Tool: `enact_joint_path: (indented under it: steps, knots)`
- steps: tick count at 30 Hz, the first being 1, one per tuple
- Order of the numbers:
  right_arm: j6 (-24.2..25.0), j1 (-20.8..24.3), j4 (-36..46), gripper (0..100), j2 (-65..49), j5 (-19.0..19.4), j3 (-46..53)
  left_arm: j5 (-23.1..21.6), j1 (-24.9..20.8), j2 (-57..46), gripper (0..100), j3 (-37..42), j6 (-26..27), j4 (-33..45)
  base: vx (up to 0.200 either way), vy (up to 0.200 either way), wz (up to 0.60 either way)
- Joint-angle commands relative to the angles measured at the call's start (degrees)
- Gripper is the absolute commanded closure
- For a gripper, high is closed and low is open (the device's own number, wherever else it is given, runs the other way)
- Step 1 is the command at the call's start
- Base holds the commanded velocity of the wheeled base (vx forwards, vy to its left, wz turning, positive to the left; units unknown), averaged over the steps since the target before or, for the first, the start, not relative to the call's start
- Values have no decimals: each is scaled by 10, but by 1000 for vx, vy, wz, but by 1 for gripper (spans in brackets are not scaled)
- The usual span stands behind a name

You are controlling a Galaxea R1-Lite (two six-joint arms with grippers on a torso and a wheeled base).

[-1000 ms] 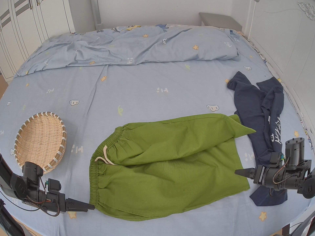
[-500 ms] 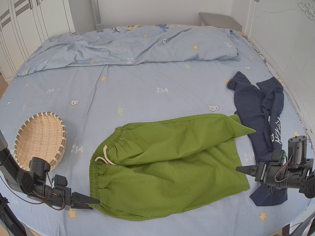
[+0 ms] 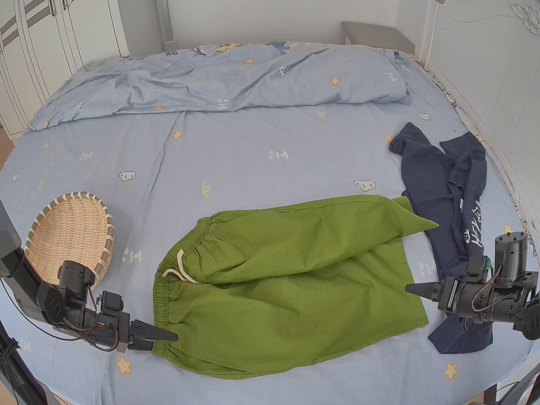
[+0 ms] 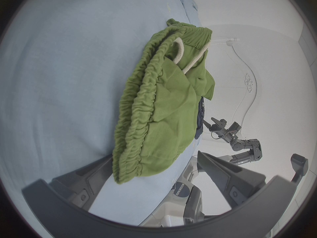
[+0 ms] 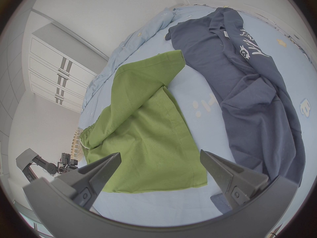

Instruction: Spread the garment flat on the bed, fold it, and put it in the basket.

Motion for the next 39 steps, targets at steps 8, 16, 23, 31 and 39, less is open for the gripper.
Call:
enact_joint_path:
  steps: [8,16,23,31,39]
  knots:
    - [0,-10,-1,0,5,0,-1,0,-8,8,100,-16,-9,-3,0,0,0]
    - [0,-13,5,0,8,45,10,1,25,-8,100,11,-2,-3,0,0,0]
    - [-1,-14,5,0,34,72,26,2,83,-36,100,36,6,-3,0,0,0]
    - [-20,-14,-2,0,103,101,34,-1,123,-26,100,45,74,2,0,0,0]
    - [-27,-18,-2,0,126,149,31,-2,123,-20,100,44,75,0,0,0,0]
